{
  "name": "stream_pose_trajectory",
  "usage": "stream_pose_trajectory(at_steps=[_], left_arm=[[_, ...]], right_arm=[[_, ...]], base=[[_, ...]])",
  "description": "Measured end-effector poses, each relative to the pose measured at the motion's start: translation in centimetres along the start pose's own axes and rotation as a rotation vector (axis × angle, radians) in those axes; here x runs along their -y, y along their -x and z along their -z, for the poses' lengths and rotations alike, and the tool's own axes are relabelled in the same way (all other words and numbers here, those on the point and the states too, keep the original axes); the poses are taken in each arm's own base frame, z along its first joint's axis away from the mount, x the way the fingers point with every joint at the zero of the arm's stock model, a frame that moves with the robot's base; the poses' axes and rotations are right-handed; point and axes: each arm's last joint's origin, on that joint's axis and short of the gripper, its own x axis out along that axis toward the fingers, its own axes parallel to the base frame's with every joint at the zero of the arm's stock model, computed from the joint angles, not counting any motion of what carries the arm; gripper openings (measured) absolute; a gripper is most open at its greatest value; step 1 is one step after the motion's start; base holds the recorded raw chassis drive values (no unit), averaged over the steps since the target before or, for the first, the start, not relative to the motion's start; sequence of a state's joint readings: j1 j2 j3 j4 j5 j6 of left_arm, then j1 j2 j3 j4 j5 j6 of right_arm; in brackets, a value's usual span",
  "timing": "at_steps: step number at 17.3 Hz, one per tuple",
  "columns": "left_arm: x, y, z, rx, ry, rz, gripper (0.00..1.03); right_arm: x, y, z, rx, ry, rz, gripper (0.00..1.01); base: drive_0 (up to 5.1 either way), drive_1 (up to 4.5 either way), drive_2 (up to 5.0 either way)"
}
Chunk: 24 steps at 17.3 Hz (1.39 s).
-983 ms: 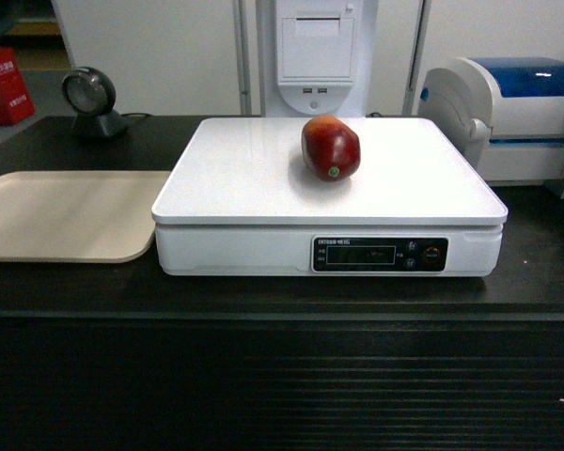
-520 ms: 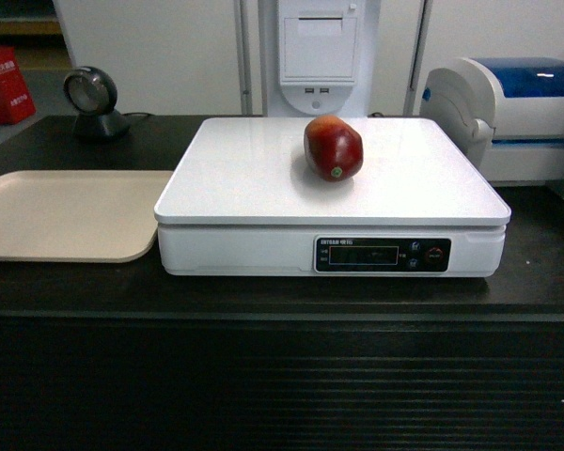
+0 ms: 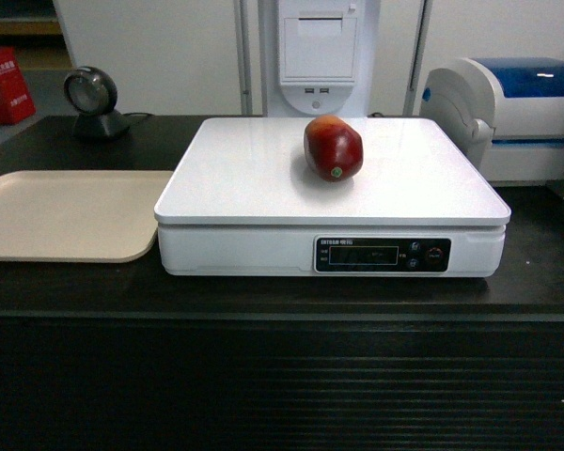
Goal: Place dark red mango on scale at checkout
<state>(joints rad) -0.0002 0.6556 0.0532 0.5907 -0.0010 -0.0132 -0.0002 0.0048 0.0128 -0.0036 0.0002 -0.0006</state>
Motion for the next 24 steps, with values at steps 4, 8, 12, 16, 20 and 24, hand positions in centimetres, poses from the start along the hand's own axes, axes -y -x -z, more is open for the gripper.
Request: stream_pose_trajectory(at_steps=[4,8,12,16,20,24], left_arm=[[0.0,0.9,0.8,0.003,0.000,0.000,0.02],[0.0,1.7,0.6,0.016,0.000,0.001,0.02],[0.0,2.5,0.4,0.024,0.000,0.001,0.02],[0.0,3.2,0.5,0.021,0.000,0.001,0.02],[0.0,3.8,0.7,0.003,0.000,0.000,0.02],[0.0,4.5,0.9,0.003,0.000,0.000,0.02]], right_arm=[[0.0,0.0,0.0,0.000,0.000,0.000,0.98],[0.0,0.0,0.0,0.000,0.000,0.000,0.98],[0.0,0.0,0.0,0.000,0.000,0.000,0.98],[0.0,0.0,0.0,0.000,0.000,0.000,0.98],[0.0,0.0,0.0,0.000,0.000,0.000,0.98],[0.0,0.0,0.0,0.000,0.000,0.000,0.98]], base=[[0.0,0.00,0.0],[0.0,0.00,0.0],[0.0,0.00,0.0],[0.0,0.00,0.0],[0.0,0.00,0.0],[0.0,0.00,0.0]])
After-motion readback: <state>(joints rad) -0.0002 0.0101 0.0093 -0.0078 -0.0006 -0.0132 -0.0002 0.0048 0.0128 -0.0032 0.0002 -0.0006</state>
